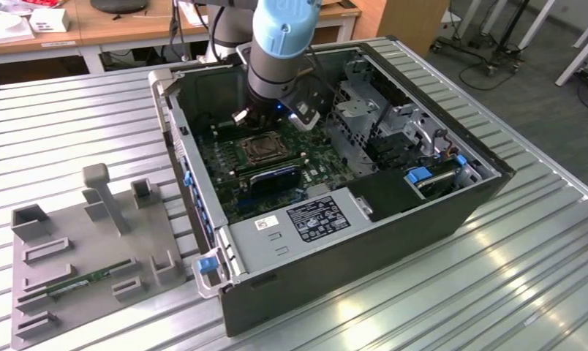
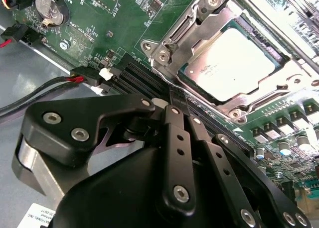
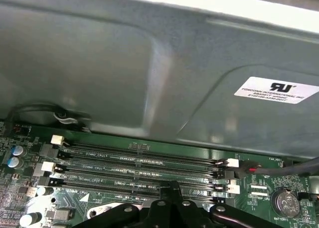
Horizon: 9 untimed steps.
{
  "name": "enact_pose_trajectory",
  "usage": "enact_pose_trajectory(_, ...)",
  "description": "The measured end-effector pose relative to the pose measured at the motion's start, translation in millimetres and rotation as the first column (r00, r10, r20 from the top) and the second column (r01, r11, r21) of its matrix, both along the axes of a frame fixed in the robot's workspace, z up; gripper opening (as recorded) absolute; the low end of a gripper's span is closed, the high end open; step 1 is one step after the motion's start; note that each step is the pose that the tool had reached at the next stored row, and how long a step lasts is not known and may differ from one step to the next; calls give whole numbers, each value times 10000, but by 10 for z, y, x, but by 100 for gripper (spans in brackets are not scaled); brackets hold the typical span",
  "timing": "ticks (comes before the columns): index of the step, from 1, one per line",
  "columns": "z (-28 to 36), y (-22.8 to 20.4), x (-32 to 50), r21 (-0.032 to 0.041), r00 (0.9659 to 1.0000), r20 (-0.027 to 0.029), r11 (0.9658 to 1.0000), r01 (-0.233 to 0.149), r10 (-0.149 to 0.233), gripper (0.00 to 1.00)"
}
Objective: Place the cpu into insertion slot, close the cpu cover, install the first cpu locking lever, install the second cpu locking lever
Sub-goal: 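Install the first cpu locking lever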
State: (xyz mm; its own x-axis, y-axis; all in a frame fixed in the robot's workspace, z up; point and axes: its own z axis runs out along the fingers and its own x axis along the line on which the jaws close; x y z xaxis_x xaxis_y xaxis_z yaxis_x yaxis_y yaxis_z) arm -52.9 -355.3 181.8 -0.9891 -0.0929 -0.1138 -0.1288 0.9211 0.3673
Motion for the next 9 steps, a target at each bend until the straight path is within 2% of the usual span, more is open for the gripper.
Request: enact_pose_trajectory(9,-4,1,1,-6,10000,-2,10000,0,0,11)
